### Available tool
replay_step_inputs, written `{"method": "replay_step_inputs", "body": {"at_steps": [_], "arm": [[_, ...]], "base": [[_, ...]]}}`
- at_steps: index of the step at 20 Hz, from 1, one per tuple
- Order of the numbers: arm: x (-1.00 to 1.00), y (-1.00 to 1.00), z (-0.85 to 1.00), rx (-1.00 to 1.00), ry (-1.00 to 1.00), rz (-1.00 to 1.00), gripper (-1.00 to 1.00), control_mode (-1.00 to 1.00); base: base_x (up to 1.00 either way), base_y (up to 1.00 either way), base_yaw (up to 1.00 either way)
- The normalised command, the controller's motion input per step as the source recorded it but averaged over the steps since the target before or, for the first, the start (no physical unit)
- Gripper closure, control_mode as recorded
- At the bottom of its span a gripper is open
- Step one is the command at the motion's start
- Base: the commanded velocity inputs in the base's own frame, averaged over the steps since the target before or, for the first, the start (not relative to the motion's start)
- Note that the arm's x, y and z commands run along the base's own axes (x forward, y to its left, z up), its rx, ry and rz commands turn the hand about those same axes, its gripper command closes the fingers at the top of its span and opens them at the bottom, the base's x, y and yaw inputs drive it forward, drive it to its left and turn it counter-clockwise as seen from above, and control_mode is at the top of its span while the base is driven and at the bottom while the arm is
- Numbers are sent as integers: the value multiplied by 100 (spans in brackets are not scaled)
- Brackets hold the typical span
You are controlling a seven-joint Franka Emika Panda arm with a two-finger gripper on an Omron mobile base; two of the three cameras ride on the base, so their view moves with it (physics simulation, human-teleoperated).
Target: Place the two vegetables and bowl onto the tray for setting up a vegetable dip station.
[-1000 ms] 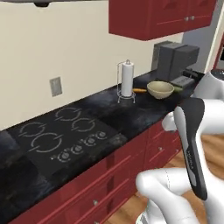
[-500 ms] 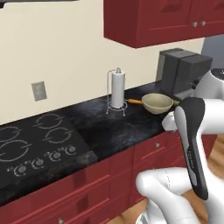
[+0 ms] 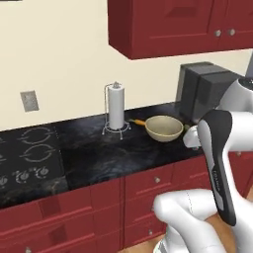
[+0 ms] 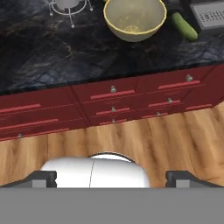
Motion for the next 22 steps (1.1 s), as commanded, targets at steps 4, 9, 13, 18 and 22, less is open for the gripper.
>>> {"method": "replay_step_inputs", "body": {"at_steps": [4, 9, 13, 18, 22], "arm": [[0, 0, 0, 0, 0, 0, -100, 100], [0, 0, 0, 0, 0, 0, -100, 100], [0, 0, 0, 0, 0, 0, -100, 100], [0, 0, 0, 0, 0, 0, -100, 100], [0, 0, 0, 0, 0, 0, -100, 100]], "base": [[24, -62, 29], [27, -43, 18], [41, -25, 12], [51, -37, 14], [42, -45, 16]]}}
